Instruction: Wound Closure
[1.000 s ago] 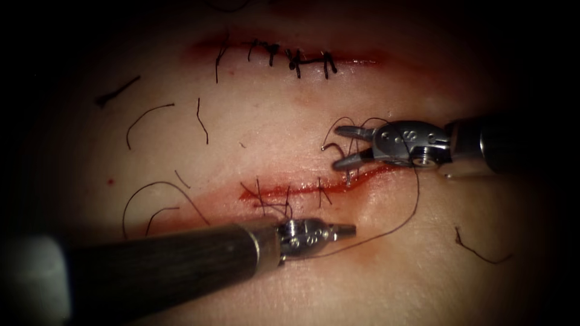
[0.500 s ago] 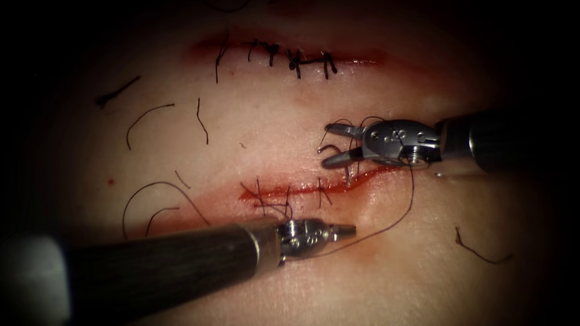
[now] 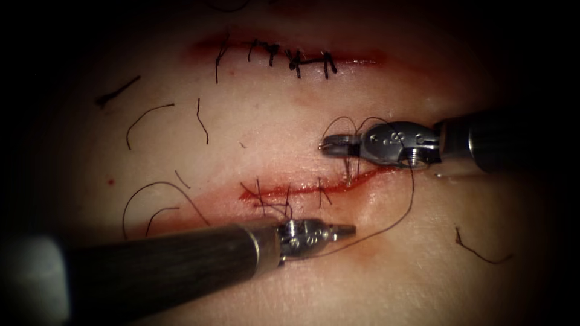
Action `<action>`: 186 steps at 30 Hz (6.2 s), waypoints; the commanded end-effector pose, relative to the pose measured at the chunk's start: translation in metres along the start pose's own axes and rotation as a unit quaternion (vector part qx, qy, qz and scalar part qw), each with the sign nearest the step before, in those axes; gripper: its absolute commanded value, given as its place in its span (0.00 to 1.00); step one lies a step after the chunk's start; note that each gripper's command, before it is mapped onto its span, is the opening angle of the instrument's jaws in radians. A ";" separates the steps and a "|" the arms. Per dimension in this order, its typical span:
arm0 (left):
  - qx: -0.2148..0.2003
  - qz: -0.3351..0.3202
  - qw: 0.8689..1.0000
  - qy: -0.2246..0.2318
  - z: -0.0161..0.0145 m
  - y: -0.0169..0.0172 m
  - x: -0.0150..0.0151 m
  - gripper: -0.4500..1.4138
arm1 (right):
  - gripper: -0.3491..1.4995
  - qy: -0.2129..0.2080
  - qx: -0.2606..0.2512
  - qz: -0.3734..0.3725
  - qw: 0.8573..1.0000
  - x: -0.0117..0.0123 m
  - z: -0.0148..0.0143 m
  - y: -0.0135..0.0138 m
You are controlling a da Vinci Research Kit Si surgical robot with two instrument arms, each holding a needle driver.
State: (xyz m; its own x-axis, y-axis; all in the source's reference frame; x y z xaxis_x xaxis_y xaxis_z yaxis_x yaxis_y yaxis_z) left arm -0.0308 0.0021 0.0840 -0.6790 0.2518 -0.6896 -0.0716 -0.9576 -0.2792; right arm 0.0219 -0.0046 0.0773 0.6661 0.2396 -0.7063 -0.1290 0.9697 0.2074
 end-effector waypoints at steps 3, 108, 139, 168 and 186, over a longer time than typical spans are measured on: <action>-0.002 0.000 1.000 0.001 0.0008 0.0002 -0.0001 0.00 | 0.00 -0.018 -0.004 -0.001 1.000 -0.0005 0.0003 -0.0003; -0.003 -0.002 1.000 0.001 0.0007 0.0002 -0.0003 0.00 | 0.00 0.245 0.339 0.107 0.902 -0.0032 0.0025 0.0017; -0.004 -0.002 1.000 0.002 0.0007 0.0000 -0.0004 0.00 | 0.00 0.183 0.386 0.275 0.861 -0.0041 0.0028 -0.0017; -0.005 -0.002 1.000 0.002 0.0005 0.0000 -0.0004 0.00 | 0.00 0.102 0.417 0.436 0.791 -0.0051 0.0020 -0.0042; -0.006 -0.002 1.000 0.003 0.0002 -0.0001 -0.0003 0.00 | 0.84 0.183 0.288 0.319 0.884 -0.0043 0.0022 -0.0001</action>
State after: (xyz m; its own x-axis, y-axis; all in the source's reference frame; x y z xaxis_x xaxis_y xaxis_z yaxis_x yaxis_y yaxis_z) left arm -0.0300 0.0025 0.0838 -0.6756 0.2554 -0.6916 -0.0666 -0.9554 -0.2878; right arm 0.0201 -0.0054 0.0812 0.2938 0.8273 -0.4788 0.0694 0.4812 0.8739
